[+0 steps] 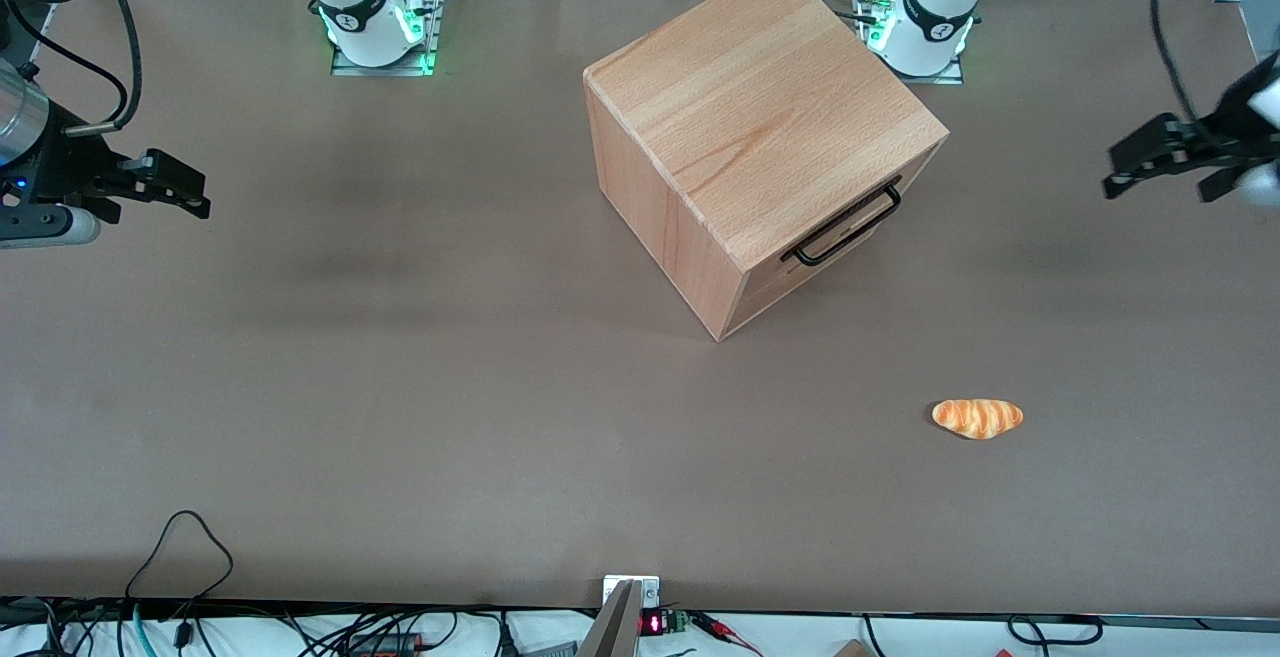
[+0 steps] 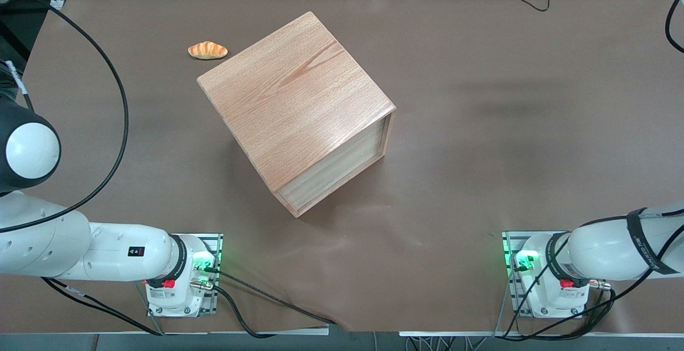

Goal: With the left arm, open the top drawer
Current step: 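Move the left gripper toward the black drawer handle of the wooden cabinet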

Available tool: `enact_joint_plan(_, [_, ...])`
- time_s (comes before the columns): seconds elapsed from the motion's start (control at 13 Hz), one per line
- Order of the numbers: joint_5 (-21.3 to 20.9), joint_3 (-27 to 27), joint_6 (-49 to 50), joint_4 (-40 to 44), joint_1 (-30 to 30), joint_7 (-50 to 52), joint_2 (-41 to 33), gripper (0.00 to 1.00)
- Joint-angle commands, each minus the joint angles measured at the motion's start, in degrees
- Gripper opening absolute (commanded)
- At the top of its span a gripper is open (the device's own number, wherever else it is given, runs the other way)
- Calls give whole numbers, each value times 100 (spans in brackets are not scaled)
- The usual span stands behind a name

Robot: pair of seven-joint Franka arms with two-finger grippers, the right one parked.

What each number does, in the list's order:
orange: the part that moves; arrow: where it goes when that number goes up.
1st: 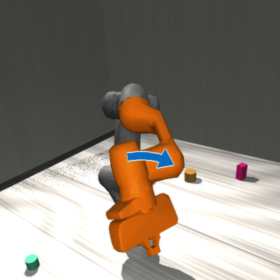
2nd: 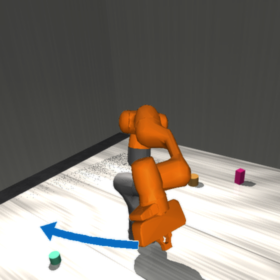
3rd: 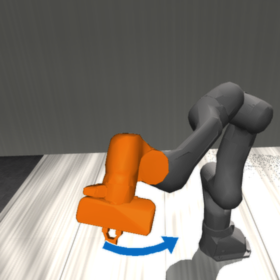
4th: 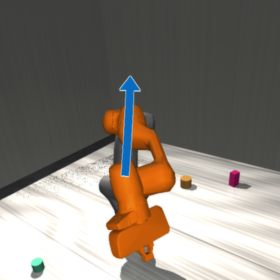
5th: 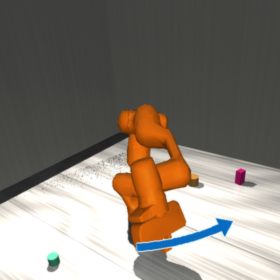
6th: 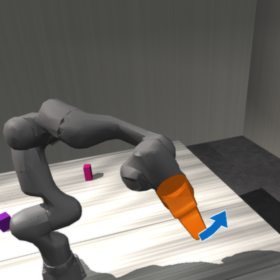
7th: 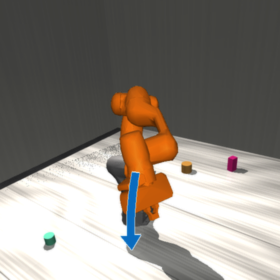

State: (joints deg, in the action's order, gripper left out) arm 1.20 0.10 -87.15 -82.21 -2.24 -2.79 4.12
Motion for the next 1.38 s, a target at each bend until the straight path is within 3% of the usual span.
enact_joint_plan(0.0, [-32, 33, 14, -14, -92, -782, 80, 100])
enact_joint_plan(0.85, [-94, 1228, -442, -252, -110, -1259, 862, 100])
enact_joint_plan(1.31, [-85, 1264, -908, -717, -311, -2349, 1100, 100])
